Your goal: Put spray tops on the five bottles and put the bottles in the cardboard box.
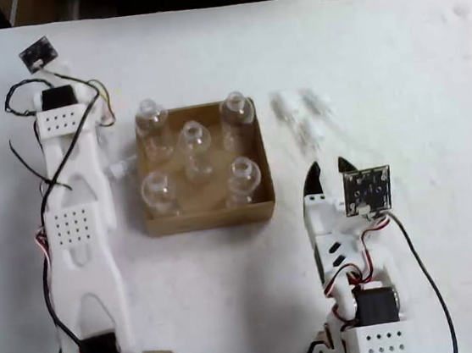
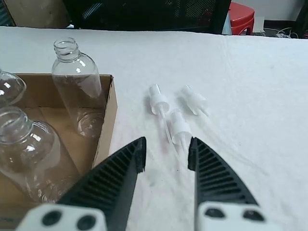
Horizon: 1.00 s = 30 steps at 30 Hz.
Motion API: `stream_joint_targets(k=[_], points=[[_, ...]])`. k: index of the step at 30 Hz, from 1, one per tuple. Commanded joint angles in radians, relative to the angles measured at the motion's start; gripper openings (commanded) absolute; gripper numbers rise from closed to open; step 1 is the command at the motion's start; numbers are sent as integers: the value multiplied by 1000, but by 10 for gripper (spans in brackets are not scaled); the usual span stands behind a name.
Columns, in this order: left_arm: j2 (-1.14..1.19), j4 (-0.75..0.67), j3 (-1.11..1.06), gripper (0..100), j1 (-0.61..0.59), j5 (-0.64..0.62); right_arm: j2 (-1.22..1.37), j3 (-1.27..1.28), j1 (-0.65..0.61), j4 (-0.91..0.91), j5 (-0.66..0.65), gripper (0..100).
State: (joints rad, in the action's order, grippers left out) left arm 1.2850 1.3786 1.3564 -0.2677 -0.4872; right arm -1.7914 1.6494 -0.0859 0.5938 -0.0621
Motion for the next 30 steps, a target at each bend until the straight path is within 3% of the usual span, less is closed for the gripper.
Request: stream_joint_targets(k=[1,4,11,16,21,25,30], points=[[-16,14,46,116,-19,20,-4,-3,10,-25,-14,127],[-19,72,55,190,-18,18,-4,-3,10,-25,-54,127],[-16,87,52,186,-13,18,-4,-3,7,-25,-57,127],[-25,40,55,11,-38,23,-4,-3,8,-25,-57,127],[-30,40,77,41,-31,20,-4,-3,8,-27,-58,127],[-77,153,273,27,5,26,-4,-3,8,-28,-60,127],[-278,227,293,24,62,215,-4,-2,8,-41,-63,127]])
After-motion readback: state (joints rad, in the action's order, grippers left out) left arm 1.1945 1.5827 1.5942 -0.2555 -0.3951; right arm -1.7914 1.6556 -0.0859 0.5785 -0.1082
